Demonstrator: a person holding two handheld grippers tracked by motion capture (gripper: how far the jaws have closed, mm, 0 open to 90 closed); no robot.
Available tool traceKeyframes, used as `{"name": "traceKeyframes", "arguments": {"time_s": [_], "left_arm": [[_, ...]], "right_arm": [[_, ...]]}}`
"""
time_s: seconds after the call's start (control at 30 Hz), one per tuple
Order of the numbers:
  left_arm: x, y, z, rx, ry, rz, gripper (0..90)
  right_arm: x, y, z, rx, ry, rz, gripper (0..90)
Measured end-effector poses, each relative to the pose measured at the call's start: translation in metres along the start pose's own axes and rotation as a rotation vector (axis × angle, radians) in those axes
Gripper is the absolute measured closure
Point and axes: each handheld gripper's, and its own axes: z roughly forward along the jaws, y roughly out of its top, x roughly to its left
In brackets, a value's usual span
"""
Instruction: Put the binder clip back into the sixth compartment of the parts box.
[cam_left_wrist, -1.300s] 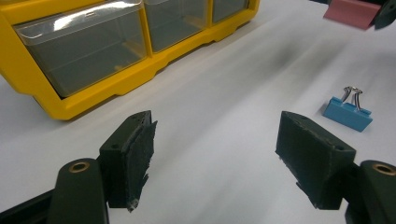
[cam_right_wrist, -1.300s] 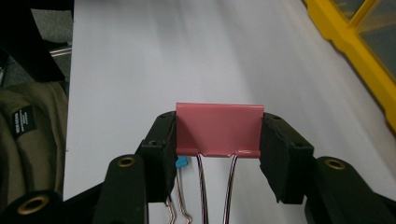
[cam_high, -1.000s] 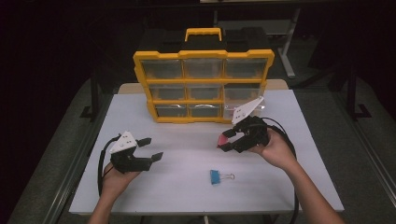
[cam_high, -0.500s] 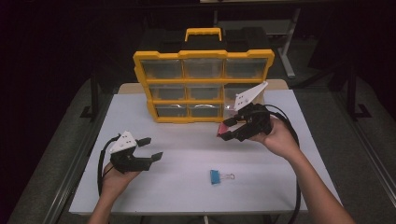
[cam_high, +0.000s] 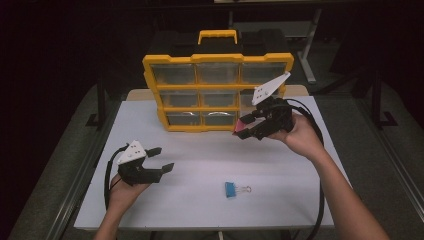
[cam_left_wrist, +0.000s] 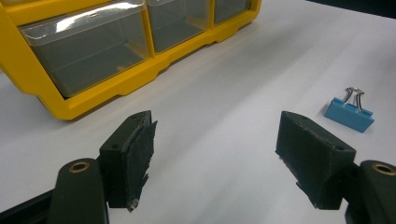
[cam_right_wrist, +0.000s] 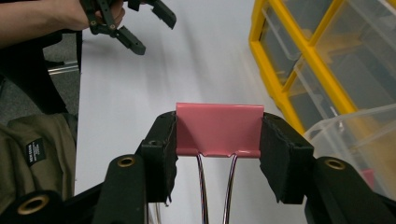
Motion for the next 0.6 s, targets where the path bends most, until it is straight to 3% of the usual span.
{"name": "traceKeyframes", "arguments": {"time_s": [0.3, 0.5, 0.57, 0.6], "left_arm": [[0.001, 0.0, 0.0, -0.002, 0.001, 0.0, 27.8], [0.0, 0.0, 0.0, -0.008, 0.001, -0.005, 27.8], [0.0, 0.0, 0.0, -0.007, 0.001, -0.005, 27.7], [0.0, 0.0, 0.0, -0.006, 0.002, -0.005, 27.8]], "right_arm": [[-0.006, 0.014, -0.01, -0.001, -0.02, -0.012, 48.5], [-0.011, 0.024, -0.018, 0.003, -0.035, 0.009, 48.5], [-0.015, 0.027, -0.021, 0.004, -0.045, -0.009, 48.6], [-0.015, 0.029, -0.023, 0.005, -0.046, 0.009, 48.6]]}}
